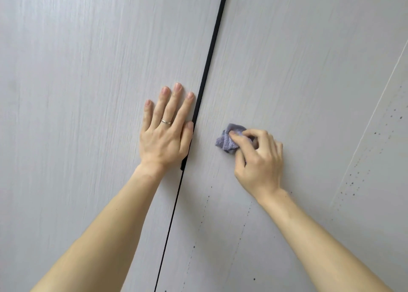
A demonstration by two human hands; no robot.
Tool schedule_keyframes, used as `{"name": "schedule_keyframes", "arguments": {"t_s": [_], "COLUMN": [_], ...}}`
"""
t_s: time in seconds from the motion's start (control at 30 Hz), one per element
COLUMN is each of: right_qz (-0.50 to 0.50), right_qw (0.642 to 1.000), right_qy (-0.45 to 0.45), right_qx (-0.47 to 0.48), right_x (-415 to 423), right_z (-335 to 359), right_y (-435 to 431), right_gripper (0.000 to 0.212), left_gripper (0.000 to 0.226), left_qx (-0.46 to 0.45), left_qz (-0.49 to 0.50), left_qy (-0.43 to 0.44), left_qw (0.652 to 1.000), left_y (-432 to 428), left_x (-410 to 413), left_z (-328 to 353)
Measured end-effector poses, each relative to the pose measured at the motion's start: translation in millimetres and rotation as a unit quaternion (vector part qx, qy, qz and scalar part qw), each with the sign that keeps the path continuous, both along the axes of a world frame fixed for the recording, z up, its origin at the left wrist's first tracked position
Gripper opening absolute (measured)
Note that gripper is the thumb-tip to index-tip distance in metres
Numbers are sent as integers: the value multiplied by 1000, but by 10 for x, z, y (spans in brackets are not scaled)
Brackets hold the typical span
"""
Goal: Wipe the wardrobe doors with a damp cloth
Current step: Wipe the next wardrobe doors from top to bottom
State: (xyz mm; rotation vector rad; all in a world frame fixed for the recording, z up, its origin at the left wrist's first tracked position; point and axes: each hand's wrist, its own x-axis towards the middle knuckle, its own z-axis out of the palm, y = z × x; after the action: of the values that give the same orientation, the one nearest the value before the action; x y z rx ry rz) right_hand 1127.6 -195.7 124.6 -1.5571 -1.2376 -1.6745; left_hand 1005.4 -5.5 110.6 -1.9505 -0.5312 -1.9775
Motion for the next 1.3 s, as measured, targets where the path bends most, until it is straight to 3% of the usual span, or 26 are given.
{"name": "schedule_keyframes", "arguments": {"t_s": [0.17,0.4,0.47,0.6,0.67,0.83,0.93,1.03,1.17,1.23,1.3], "right_qz": [-6,-47,-37,-14,-9,7,11,9,6,6,15], "right_qw": [988,989,989,996,994,984,979,989,989,989,978], "right_qy": [-49,119,119,70,69,167,182,139,88,129,205], "right_qx": [-144,76,77,-48,-83,55,87,40,-115,-71,41], "right_x": [19,293,362,363,349,534,654,666,639,705,797], "right_z": [-598,36,-175,-876,-891,-104,-145,-686,-1072,-864,-568], "right_y": [-188,-450,-493,-610,-669,-775,-820,-851,-1009,-1100,-1189], "right_gripper": [42,38,36,43,44,36,35,37,65,43,36], "left_gripper": [55,57,56,54,55,57,59,64,62,61,61], "left_qx": [-3,-22,-26,-27,-54,-62,-97,-155,-169,-160,-153], "left_qz": [8,-1,2,26,10,-11,-20,-44,-32,-27,-34], "left_qy": [8,22,24,18,24,48,52,64,76,78,77], "left_qw": [1000,1000,999,999,998,997,994,985,982,984,985], "left_y": [24,-10,-11,-27,-32,-54,-143,-336,-334,-315,-322], "left_x": [-13,-12,-1,13,-6,-60,-37,44,47,56,67], "left_z": [-21,-30,-29,-55,-104,-145,-183,-340,-514,-544,-552]}}
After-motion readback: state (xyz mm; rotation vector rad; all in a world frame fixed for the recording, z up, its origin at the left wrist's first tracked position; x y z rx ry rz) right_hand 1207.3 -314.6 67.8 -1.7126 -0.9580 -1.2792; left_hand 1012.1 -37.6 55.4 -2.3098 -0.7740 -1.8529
